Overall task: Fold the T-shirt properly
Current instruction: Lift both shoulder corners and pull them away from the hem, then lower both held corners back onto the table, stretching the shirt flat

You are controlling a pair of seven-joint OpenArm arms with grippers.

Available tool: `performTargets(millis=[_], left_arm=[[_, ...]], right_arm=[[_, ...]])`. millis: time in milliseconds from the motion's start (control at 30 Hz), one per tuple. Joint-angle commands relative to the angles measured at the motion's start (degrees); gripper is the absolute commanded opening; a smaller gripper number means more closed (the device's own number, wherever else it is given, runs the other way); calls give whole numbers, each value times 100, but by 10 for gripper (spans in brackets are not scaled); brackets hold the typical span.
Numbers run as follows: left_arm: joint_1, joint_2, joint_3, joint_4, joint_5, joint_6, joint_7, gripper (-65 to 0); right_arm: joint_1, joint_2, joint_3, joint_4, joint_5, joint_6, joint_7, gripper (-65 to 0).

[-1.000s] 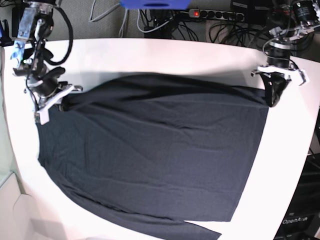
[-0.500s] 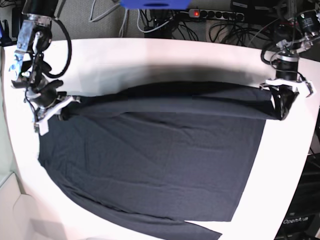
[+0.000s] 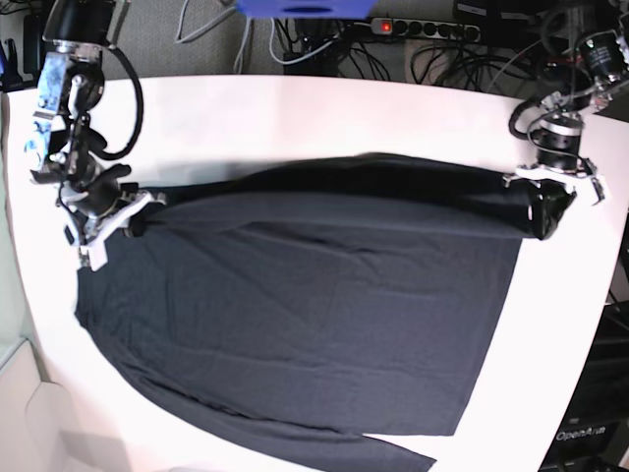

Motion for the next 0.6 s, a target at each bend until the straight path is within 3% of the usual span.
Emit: performTargets(millis=[0, 567], left_arm=[[-56, -102, -56, 5, 34, -21, -105, -650], [-460, 47, -47, -505, 34, -21, 1442, -650]], right_arm=[[146, 74, 18, 100, 48, 24, 159, -650], [428, 91, -70, -260, 48, 24, 168, -650]])
